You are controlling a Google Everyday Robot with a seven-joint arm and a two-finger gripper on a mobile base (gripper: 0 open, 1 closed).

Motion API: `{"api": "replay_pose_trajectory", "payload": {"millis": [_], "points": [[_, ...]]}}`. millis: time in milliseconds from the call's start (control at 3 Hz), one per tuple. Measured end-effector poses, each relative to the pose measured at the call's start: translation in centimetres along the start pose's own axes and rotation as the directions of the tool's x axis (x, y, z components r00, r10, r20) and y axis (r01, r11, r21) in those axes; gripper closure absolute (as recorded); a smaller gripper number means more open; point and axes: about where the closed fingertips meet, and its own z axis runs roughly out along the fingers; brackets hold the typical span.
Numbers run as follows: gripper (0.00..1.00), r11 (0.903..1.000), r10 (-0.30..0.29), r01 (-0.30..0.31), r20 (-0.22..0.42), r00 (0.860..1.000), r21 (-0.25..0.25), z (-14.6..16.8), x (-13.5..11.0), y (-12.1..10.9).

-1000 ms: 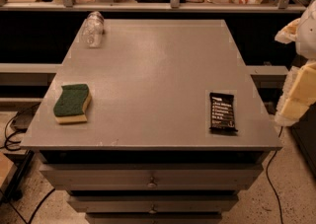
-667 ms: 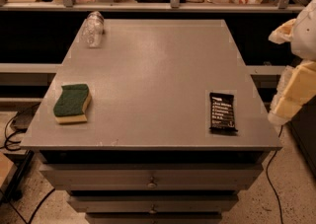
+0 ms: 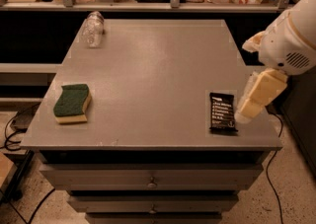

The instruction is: Move rxbar chocolate near sponge

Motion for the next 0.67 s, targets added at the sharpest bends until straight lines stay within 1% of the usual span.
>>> {"api": "replay_pose_trajectory", "payload": {"millis": [333, 667], "points": [[0.00, 0.9992, 0.040, -0.040, -0.007, 0.999, -0.008, 2.5, 0.3, -0.6], [0.00, 0.9962, 0.079, -0.080, -0.035, 0.996, -0.033, 5.0, 1.4, -0.7]]}}
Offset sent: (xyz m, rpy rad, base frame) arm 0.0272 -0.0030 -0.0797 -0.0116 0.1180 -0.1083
